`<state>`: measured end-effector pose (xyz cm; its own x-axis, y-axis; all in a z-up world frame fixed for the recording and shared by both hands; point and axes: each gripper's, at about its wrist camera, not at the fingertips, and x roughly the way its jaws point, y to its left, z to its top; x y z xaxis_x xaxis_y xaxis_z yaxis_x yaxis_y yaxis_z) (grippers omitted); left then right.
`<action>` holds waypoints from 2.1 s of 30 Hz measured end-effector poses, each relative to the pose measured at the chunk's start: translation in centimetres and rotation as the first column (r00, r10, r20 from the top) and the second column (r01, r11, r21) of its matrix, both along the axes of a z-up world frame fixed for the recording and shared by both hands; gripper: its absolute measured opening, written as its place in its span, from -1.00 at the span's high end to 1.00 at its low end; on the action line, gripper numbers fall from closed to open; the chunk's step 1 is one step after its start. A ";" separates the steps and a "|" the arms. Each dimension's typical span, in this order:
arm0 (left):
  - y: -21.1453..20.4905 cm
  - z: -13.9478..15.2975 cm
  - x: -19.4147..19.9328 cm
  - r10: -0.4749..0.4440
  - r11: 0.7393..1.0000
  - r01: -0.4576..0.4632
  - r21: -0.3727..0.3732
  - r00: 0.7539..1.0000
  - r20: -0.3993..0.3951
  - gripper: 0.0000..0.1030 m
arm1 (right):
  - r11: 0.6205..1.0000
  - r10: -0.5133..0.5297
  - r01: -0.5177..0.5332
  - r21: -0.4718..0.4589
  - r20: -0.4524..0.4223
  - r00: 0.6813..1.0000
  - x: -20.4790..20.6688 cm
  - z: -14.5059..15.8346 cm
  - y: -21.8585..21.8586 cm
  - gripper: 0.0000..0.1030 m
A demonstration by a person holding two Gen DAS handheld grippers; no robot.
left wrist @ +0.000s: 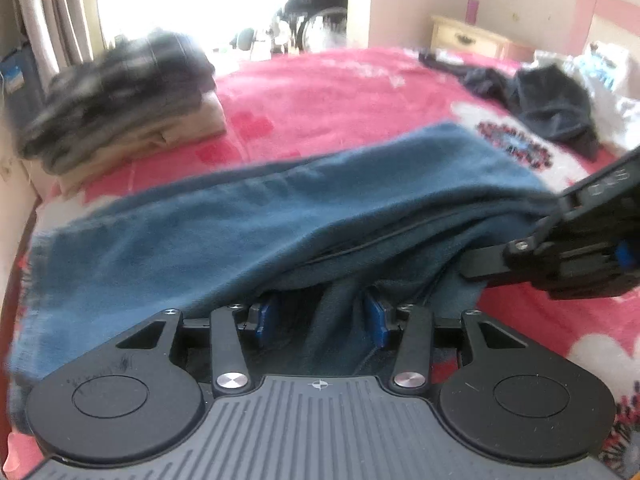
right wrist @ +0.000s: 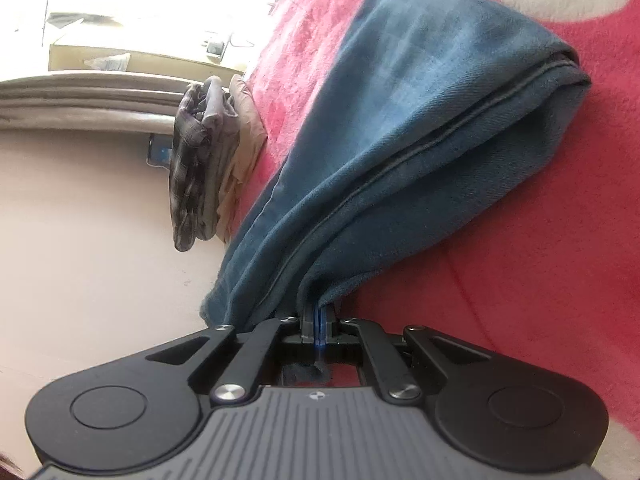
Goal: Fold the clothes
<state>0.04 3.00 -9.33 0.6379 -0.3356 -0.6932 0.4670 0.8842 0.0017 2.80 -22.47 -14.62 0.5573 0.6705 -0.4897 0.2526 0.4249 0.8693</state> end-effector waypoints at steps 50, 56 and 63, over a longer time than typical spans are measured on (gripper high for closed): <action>-1.1 0.0 0.1 -0.023 0.997 0.022 -0.068 1.000 -0.009 0.44 | 0.934 -0.176 0.209 0.289 -0.136 0.975 1.4 -5.9 0.8 0.90; -0.6 0.4 0.4 0.021 0.995 -0.021 -0.102 1.000 -0.007 0.68 | 0.943 -0.185 0.201 0.266 -0.087 0.979 -0.5 -4.6 -0.2 0.51; -0.4 0.7 0.4 0.047 0.990 -0.047 -0.133 0.999 0.000 0.83 | 0.995 -0.103 0.104 -0.004 0.101 0.989 -2.1 -0.6 -1.1 0.56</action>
